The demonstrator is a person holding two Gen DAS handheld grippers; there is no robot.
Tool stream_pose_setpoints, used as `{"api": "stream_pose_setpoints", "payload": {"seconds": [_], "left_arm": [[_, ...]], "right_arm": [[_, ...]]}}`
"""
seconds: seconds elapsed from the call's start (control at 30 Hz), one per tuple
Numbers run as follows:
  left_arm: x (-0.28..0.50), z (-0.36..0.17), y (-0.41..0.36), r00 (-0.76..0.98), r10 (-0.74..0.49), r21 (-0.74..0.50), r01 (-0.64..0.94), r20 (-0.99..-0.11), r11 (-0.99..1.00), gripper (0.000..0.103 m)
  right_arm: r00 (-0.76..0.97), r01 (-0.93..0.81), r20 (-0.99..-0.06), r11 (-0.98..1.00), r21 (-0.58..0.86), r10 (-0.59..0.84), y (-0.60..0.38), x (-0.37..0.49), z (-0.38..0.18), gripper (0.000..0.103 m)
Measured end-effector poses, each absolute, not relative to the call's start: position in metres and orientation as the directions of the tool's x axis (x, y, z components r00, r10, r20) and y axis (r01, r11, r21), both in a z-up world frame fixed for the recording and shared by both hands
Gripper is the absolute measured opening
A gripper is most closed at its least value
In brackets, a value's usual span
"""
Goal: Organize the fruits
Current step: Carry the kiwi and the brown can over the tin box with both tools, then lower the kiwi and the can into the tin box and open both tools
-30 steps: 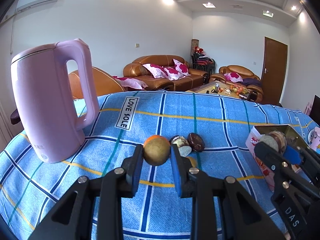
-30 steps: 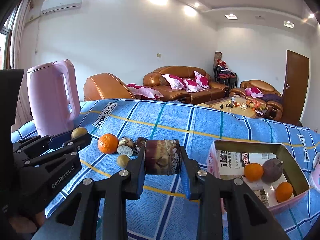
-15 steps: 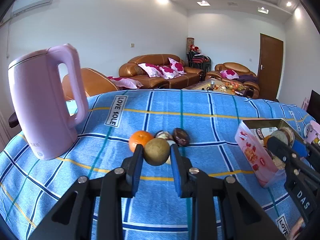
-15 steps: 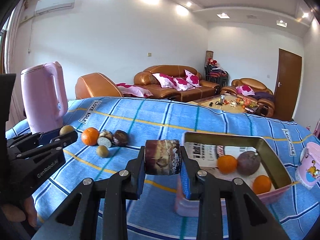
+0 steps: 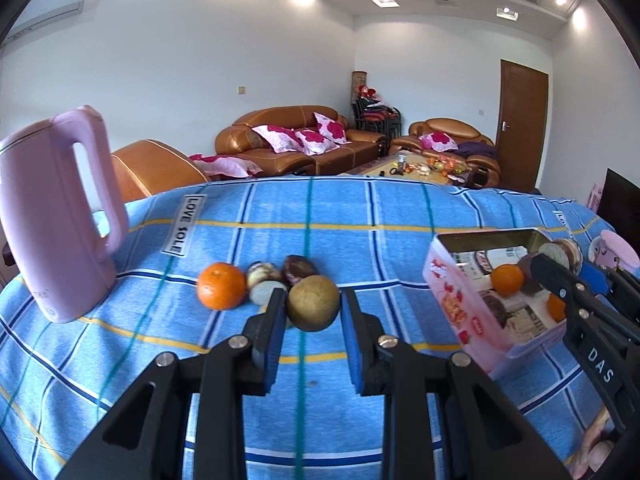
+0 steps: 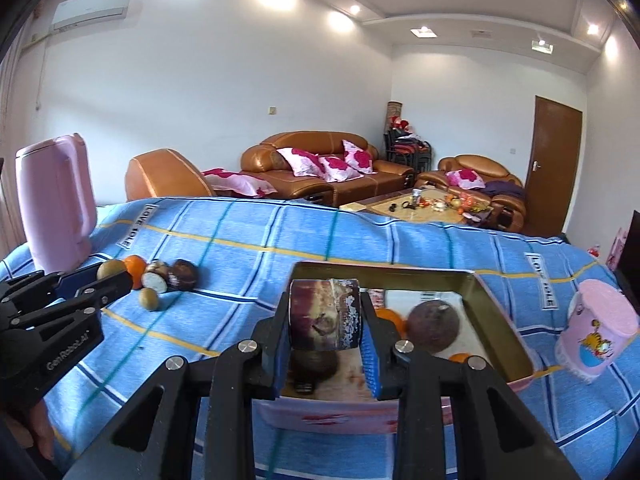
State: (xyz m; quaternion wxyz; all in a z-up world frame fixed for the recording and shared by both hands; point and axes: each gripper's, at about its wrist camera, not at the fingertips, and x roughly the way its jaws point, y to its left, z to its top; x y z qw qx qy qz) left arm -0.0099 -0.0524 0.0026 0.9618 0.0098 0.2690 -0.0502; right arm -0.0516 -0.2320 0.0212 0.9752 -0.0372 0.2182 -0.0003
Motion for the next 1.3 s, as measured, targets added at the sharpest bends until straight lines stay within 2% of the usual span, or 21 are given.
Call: {"api": "stream_pose_setpoints", "payload": {"seconds": [0.47, 0.73, 0.93, 1.17, 1.3], "left_arm": [[-0.002, 0.009, -0.099, 0.824, -0.196, -0.048, 0.202, -0.532, 0.978, 0.028], [0.008, 0.010, -0.136, 0.797, -0.271, -0.072, 0.277, -0.540, 0.958, 0.028], [0.012, 0.009, -0.174, 0.765, -0.337, -0.081, 0.353, -0.549, 0.932, 0.028], [0.023, -0.005, -0.200, 0.733, -0.335, -0.089, 0.354, -0.592, 0.931, 0.028], [0.026, -0.009, -0.204, 0.720, -0.333, -0.089, 0.355, -0.609, 0.931, 0.028]], "right_arm": [[0.904, 0.117, -0.407, 0.992, -0.053, -0.129, -0.300, -0.046, 0.029, 0.032], [0.892, 0.211, -0.412, 0.977, 0.011, -0.188, -0.345, -0.040, 0.035, 0.032], [0.870, 0.174, -0.476, 0.984, 0.049, -0.130, -0.355, -0.031, 0.031, 0.032], [0.830, 0.129, -0.542, 0.991, -0.045, -0.133, -0.338, -0.021, 0.017, 0.032], [0.811, 0.122, -0.572, 0.991, -0.047, -0.127, -0.338, -0.017, 0.010, 0.032]]}}
